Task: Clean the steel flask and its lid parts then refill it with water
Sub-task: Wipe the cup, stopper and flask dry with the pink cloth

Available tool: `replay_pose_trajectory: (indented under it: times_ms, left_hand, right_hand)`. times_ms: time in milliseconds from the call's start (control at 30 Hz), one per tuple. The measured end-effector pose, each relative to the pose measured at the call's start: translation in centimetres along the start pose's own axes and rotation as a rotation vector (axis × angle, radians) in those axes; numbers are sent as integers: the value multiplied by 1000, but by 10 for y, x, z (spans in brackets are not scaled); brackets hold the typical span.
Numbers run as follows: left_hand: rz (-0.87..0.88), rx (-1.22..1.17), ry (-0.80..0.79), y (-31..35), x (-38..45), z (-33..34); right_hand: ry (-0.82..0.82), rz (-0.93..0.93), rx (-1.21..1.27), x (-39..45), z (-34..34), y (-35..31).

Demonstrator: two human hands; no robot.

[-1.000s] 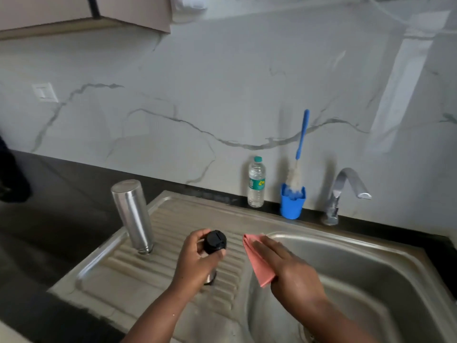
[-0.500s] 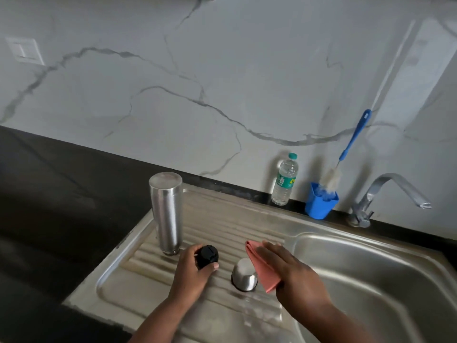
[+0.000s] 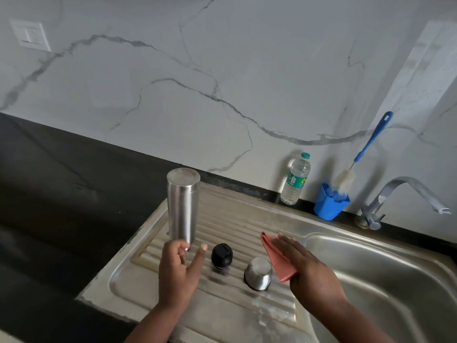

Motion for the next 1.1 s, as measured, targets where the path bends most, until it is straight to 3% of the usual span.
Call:
replay_pose_trajectory:
  times_ms: [133, 367, 467, 567, 700, 800, 900, 1100]
  left_hand:
    - [-53, 26, 137, -8, 30, -19]
    - [-202, -30, -50, -25, 61, 10]
    - [-207, -126, -36, -9, 63, 14]
    - [-225, -387, -23, 34, 62, 28]
    - [-330, -725, -223, 104, 68, 86]
    - [-587, -993, -433, 138, 54, 140]
    - [-782, -1111, -614, 159, 27, 186]
    - [-829, -1124, -588, 187, -16, 261]
  right_hand:
    - [13, -7, 18, 4, -3, -11]
    - [1, -13, 65, -3, -4, -11]
    - [63, -6, 60, -10, -18, -2]
    - [136, 5, 69, -13, -44, 5]
    - [339, -121, 83, -13, -93, 5]
    - [401, -213, 86, -12, -125, 0]
    - [485, -296, 51, -22, -150, -4]
    - [629, -282, -29, -64, -152, 30]
Point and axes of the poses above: each hand's wrist, its own x-axis towards the middle knuckle, its own z-axis out of the palm, y = z × x, the point moved 9 cm from there along x, towards the middle knuckle, and after that the axes turned 7 degrees about -x, right-handed, at the moved point
